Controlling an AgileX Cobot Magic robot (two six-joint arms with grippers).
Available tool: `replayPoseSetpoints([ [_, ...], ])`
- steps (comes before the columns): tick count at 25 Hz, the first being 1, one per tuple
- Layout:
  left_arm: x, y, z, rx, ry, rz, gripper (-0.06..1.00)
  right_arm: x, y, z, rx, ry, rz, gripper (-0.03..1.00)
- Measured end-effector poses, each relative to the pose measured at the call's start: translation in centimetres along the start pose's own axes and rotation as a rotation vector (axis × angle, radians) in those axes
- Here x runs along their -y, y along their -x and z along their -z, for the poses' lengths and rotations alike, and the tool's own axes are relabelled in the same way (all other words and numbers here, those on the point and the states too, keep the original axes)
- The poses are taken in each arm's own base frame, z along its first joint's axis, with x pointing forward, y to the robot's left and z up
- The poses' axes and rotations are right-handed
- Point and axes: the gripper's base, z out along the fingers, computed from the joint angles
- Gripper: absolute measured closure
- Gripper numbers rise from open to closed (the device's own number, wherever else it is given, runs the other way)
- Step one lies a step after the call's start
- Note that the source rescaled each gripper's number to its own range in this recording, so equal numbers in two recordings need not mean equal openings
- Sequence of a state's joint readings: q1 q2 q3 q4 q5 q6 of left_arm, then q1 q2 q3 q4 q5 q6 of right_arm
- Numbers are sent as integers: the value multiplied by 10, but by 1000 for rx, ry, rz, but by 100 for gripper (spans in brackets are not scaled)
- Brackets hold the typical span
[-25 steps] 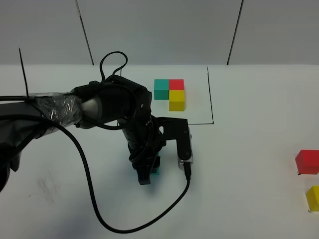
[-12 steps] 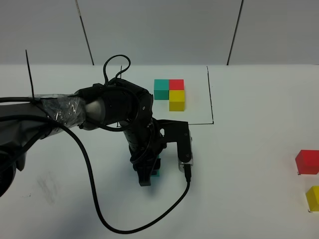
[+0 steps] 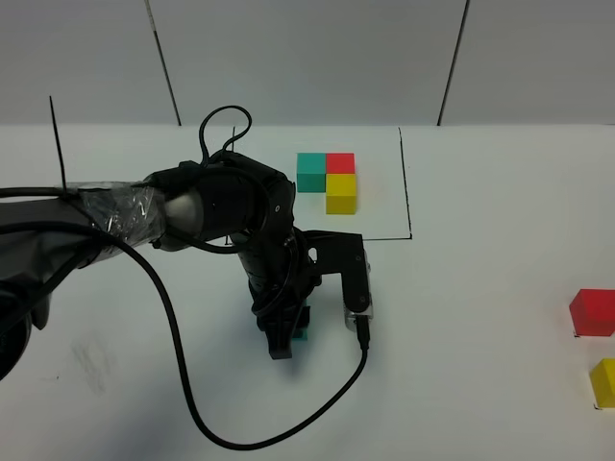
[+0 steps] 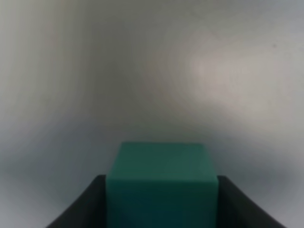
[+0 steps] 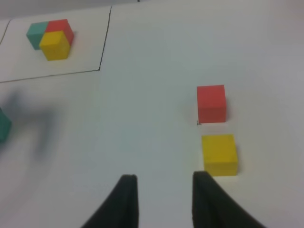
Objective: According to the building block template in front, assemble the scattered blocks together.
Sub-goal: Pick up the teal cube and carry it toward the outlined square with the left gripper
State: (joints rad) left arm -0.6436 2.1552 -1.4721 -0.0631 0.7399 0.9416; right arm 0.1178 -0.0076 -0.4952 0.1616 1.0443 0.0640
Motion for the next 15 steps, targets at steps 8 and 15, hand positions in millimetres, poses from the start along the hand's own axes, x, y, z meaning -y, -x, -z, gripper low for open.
replayPoseSetpoints([
  [8, -8, 8, 12, 13, 13, 96, 0, 0, 0, 0, 0, 0, 0, 97],
  [15, -24, 18, 97, 2, 122, 268, -6, 0, 0, 0, 0, 0, 0, 97],
])
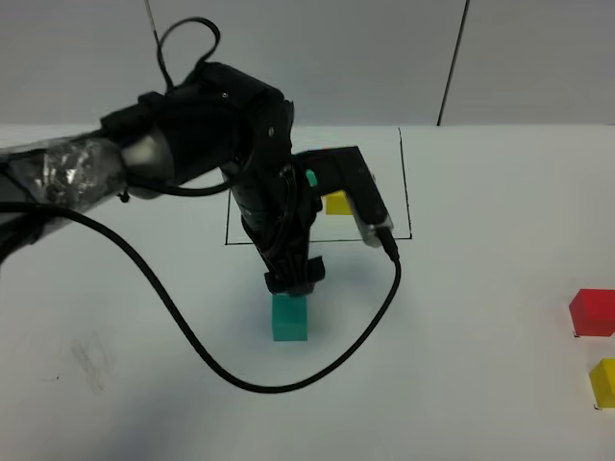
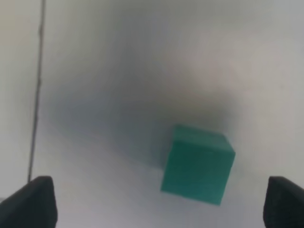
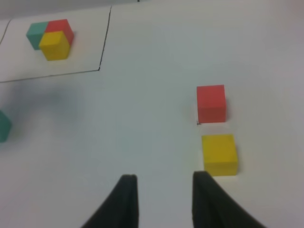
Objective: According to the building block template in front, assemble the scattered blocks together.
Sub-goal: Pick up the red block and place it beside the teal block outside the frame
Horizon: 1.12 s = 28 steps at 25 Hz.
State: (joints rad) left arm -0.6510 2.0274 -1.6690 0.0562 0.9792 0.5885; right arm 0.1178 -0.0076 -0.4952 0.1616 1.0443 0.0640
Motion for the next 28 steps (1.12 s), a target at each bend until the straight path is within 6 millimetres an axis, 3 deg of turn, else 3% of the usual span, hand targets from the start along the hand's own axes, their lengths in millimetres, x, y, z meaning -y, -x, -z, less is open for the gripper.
replayPoseSetpoints([
  [5, -17, -28, 61, -191, 231, 194, 2, 0, 0, 0, 0, 0, 0, 97],
  [9, -30, -49, 115, -98, 355, 419, 14, 0, 0, 0, 0, 0, 0, 97],
  [13, -30, -71, 176, 52, 415, 594, 17, 0, 0, 0, 0, 0, 0, 97],
  [20, 0, -119, 288, 331, 570, 773, 19, 0, 0, 0, 0, 0, 0, 97],
  [28, 64, -200, 390, 657, 679, 839, 19, 0, 0, 0, 0, 0, 0, 97],
])
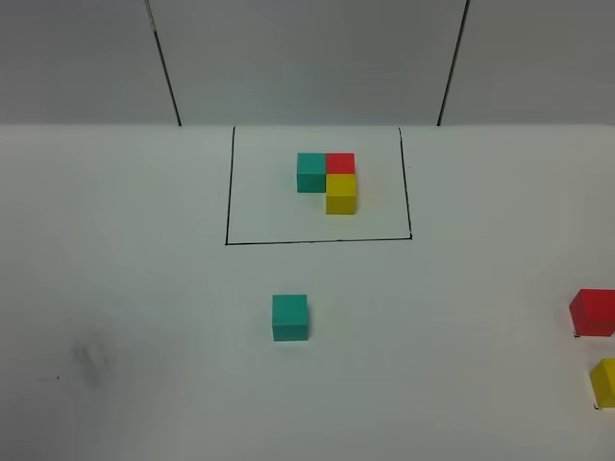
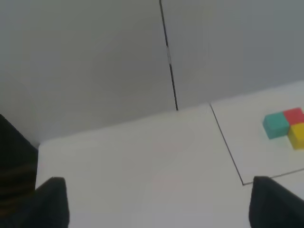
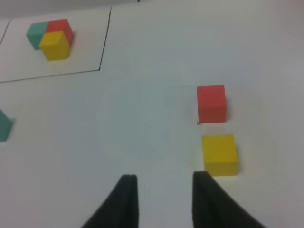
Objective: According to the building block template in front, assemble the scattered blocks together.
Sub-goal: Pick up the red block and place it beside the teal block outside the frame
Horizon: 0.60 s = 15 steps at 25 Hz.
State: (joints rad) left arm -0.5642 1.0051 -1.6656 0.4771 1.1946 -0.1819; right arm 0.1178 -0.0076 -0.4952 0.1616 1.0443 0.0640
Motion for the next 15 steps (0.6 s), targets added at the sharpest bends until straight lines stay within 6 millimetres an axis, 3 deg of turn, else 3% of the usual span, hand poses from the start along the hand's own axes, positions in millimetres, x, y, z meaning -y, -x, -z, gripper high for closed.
replayPoseSetpoints([
  [3, -19, -18, 42, 78, -11, 2, 19, 0, 0, 0, 0, 0, 0, 97],
  [7, -29, -59, 83, 136, -98, -27, 19, 0, 0, 0, 0, 0, 0, 97],
  [11, -32, -99, 106, 165, -181, -6, 21, 0, 0, 0, 0, 0, 0, 97],
  [15, -29, -131, 117, 168, -204, 14, 30, 0, 0, 0, 0, 0, 0, 97],
])
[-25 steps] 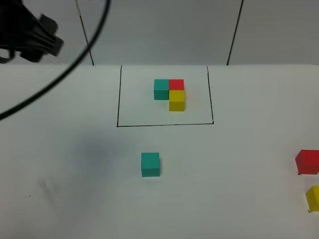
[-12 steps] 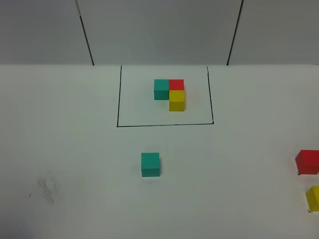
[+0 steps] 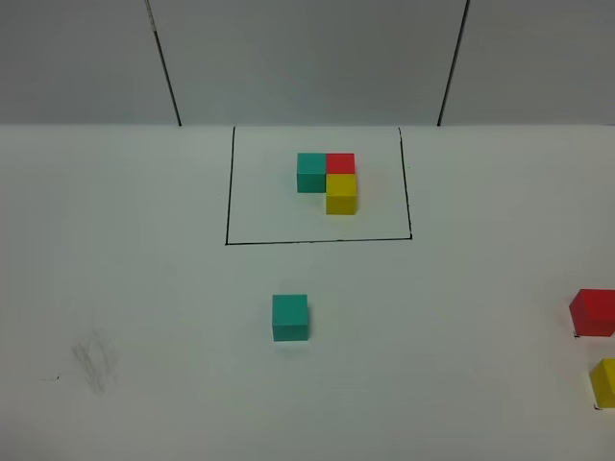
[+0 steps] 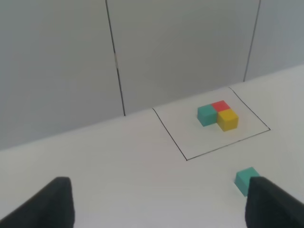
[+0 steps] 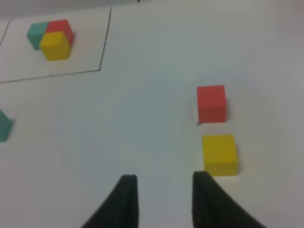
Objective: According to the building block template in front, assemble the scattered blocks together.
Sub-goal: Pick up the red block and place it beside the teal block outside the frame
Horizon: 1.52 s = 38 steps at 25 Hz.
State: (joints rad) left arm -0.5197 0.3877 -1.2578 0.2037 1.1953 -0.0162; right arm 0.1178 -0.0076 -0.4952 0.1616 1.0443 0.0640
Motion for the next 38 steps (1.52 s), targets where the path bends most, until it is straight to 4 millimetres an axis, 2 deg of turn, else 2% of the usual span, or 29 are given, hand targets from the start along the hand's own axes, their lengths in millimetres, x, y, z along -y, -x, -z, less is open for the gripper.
replayPoseSetpoints([
  [5, 22, -33, -2, -55, -14, -9, 37, 0, 0, 0, 0, 0, 0, 97],
  [10, 39, -67, -7, -101, 103, 17, 37, 0, 0, 0, 0, 0, 0, 97],
  [15, 49, -105, -19, -127, 220, 65, 38, 0, 0, 0, 0, 0, 0, 97],
  [21, 53, -141, -37, -180, 261, 151, 38, 0, 0, 0, 0, 0, 0, 97],
  [29, 49, -170, -64, -267, 254, 254, 38, 0, 0, 0, 0, 0, 0, 97],
  [38, 50, -170, -66, -246, 243, 272, 38, 0, 0, 0, 0, 0, -1, 97],
])
